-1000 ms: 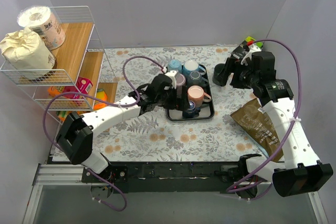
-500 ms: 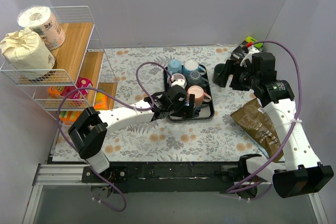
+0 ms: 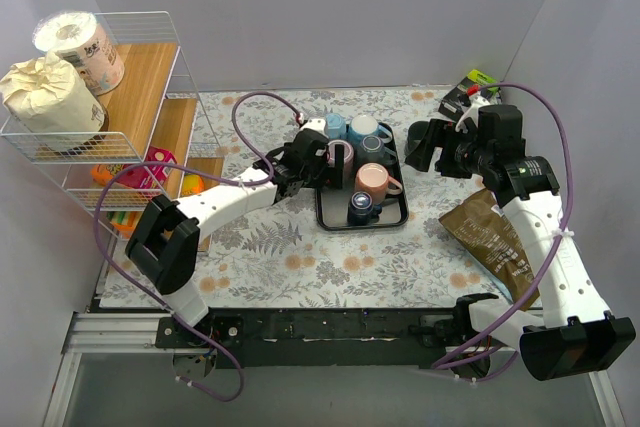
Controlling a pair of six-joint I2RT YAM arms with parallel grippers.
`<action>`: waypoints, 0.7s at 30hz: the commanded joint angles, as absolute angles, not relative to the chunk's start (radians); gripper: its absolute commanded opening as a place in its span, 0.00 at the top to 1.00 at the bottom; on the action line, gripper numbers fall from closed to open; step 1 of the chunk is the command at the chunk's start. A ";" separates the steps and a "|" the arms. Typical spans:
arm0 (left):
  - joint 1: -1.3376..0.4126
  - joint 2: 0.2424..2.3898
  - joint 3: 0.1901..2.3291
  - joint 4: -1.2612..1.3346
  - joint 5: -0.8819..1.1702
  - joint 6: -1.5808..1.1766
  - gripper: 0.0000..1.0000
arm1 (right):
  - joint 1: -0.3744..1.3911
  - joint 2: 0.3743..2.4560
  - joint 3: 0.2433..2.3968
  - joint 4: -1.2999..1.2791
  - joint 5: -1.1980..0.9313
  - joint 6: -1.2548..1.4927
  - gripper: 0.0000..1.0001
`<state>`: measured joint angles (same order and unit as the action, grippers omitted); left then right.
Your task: Turn the mug right side up
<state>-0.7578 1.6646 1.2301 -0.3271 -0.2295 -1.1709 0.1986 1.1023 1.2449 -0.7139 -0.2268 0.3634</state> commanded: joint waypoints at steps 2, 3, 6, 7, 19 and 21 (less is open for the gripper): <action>-0.724 1.692 1.229 -0.265 -0.127 -0.996 0.11 | 0.201 1.074 1.230 -0.709 -0.252 0.371 0.15; -0.713 1.707 1.232 -0.261 -0.100 -0.973 0.13 | 0.201 1.074 1.233 -0.715 -0.252 0.373 0.16; -0.677 1.736 1.246 -0.245 -0.043 -0.912 0.21 | 0.202 1.075 1.238 -0.724 -0.253 0.374 0.16; -0.676 1.744 1.259 -0.242 -0.017 -0.896 0.23 | 0.202 1.078 1.244 -0.727 -0.253 0.377 0.16; -0.675 1.833 1.327 -0.256 -0.044 -0.795 0.38 | 0.201 1.081 1.230 -0.723 -0.271 0.400 0.19; -0.673 1.847 1.341 -0.258 -0.051 -0.778 0.39 | 0.201 1.080 1.224 -0.723 -0.273 0.402 0.19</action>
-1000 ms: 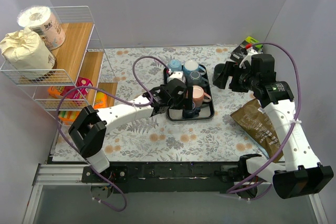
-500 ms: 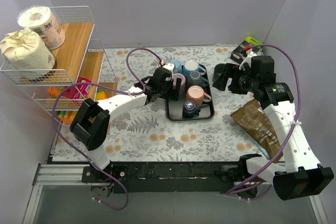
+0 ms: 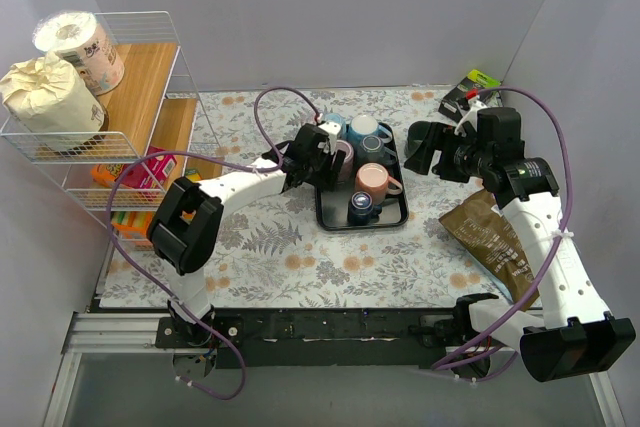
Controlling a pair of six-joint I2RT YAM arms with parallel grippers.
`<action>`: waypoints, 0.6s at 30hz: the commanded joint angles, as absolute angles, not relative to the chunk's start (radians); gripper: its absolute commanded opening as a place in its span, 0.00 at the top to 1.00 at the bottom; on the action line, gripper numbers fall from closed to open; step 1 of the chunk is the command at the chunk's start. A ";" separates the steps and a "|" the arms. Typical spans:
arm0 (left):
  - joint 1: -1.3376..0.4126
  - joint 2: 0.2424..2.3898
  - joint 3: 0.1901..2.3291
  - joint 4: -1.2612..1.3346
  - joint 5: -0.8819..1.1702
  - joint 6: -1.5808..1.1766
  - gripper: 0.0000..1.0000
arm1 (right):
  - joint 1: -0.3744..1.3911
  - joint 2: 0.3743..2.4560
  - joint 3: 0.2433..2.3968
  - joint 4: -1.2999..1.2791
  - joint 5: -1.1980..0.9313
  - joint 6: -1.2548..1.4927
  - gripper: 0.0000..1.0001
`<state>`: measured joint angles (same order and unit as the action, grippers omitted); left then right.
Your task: Turn the mug right side up
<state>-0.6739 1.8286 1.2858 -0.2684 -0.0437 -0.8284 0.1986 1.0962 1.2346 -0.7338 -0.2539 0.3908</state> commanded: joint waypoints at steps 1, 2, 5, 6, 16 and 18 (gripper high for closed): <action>-0.673 1.853 1.347 -0.259 -0.052 -0.773 0.40 | 0.201 1.080 1.224 -0.721 -0.275 0.403 0.19; -0.672 1.867 1.353 -0.261 -0.051 -0.764 0.41 | 0.201 1.080 1.223 -0.721 -0.276 0.403 0.19; -0.666 1.891 1.380 -0.268 -0.041 -0.753 0.44 | 0.202 1.081 1.216 -0.718 -0.279 0.408 0.20; -0.663 1.897 1.385 -0.271 -0.038 -0.753 0.44 | 0.202 1.083 1.213 -0.718 -0.279 0.410 0.20; -0.638 1.936 1.422 -0.276 -0.037 -0.744 0.52 | 0.202 1.080 1.207 -0.718 -0.278 0.410 0.20; -0.637 1.942 1.434 -0.279 -0.032 -0.739 0.55 | 0.201 1.081 1.206 -0.716 -0.279 0.410 0.21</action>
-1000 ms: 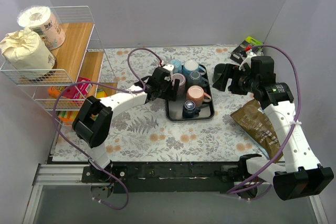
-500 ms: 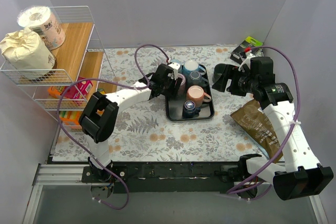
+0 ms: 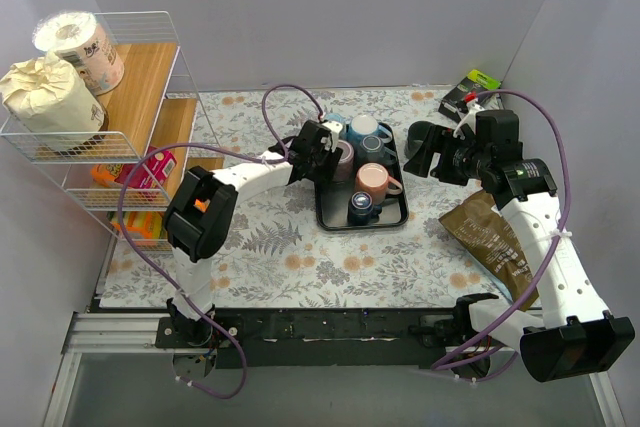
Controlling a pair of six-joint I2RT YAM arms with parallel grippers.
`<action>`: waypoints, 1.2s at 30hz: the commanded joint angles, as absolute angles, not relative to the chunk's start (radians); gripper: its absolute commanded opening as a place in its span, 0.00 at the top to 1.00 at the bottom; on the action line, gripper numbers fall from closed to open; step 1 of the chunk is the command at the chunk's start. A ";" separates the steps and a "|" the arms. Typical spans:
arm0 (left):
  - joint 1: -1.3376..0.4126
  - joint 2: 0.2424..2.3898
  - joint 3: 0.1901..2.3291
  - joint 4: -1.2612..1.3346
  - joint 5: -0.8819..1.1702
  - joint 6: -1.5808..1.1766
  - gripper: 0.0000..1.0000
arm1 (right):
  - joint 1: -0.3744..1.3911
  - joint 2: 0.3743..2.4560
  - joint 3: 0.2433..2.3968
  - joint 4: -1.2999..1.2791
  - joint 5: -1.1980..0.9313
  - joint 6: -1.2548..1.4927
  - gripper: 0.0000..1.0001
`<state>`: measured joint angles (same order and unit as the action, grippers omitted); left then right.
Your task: Turn the mug right side up
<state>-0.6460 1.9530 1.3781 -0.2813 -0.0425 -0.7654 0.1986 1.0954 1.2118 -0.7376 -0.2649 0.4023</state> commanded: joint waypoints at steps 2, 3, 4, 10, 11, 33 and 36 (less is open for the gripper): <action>-0.637 1.953 1.443 -0.282 -0.029 -0.733 0.55 | 0.202 1.084 1.209 -0.716 -0.278 0.408 0.21; -0.635 1.956 1.451 -0.284 -0.029 -0.733 0.56 | 0.202 1.083 1.210 -0.716 -0.278 0.410 0.21; -0.635 1.965 1.456 -0.284 -0.028 -0.732 0.57 | 0.202 1.085 1.210 -0.716 -0.279 0.410 0.21; -0.635 1.986 1.489 -0.298 -0.018 -0.730 0.62 | 0.202 1.088 1.209 -0.718 -0.279 0.411 0.21; -0.635 1.991 1.489 -0.296 -0.017 -0.730 0.63 | 0.202 1.088 1.209 -0.718 -0.281 0.411 0.21; -0.635 1.947 1.467 -0.310 -0.037 -0.750 1.00 | 0.201 1.091 1.215 -0.710 -0.287 0.420 0.22; -0.635 1.898 1.430 -0.311 -0.002 -0.778 1.00 | 0.202 1.088 1.210 -0.704 -0.296 0.431 0.22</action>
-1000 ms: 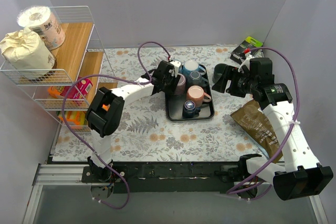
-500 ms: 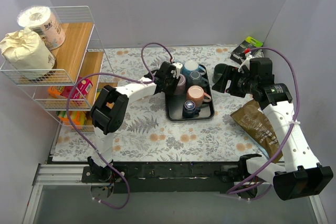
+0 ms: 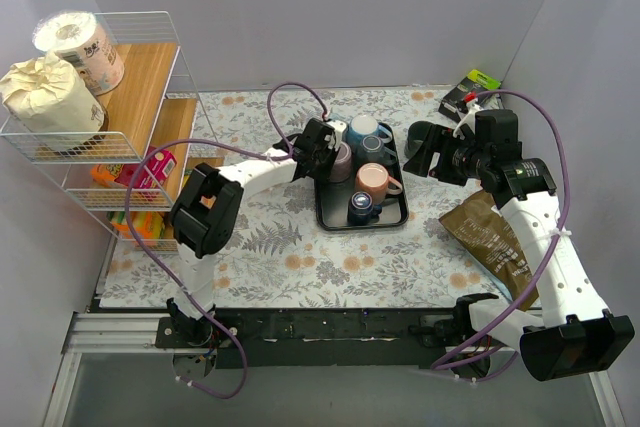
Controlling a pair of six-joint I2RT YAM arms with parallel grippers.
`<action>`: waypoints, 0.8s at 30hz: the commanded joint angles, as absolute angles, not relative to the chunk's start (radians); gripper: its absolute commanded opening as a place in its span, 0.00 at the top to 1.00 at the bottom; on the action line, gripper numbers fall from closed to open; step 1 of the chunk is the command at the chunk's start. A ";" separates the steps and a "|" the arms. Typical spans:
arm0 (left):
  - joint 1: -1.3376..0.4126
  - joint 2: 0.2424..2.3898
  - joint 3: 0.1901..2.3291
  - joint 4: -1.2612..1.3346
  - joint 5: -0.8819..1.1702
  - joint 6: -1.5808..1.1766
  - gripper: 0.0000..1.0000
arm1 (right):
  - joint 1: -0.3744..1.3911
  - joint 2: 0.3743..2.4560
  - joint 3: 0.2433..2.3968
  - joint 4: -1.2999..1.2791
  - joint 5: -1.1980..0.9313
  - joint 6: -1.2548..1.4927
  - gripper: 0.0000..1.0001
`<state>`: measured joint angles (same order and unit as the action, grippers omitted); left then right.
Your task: Turn the mug right side up
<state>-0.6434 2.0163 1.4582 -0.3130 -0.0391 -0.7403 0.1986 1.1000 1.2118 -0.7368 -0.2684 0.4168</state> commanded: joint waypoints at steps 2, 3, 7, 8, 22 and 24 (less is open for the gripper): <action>-0.635 1.866 1.404 -0.311 0.033 -0.795 1.00 | 0.202 1.086 1.206 -0.696 -0.304 0.436 0.22; -0.635 1.832 1.396 -0.313 0.041 -0.813 1.00 | 0.202 1.086 1.207 -0.693 -0.311 0.442 0.23; -0.635 1.732 1.358 -0.313 0.092 -0.863 1.00 | 0.201 1.081 1.198 -0.670 -0.333 0.460 0.22; -0.635 1.715 1.350 -0.313 0.106 -0.877 1.00 | 0.201 1.081 1.195 -0.664 -0.340 0.466 0.22; -0.638 1.390 1.339 -0.120 0.274 -1.204 1.00 | 0.239 0.948 1.014 -0.117 -0.658 0.686 0.16; -0.637 1.356 1.342 -0.071 0.310 -1.261 1.00 | 0.262 0.933 1.012 -0.048 -0.664 0.716 0.14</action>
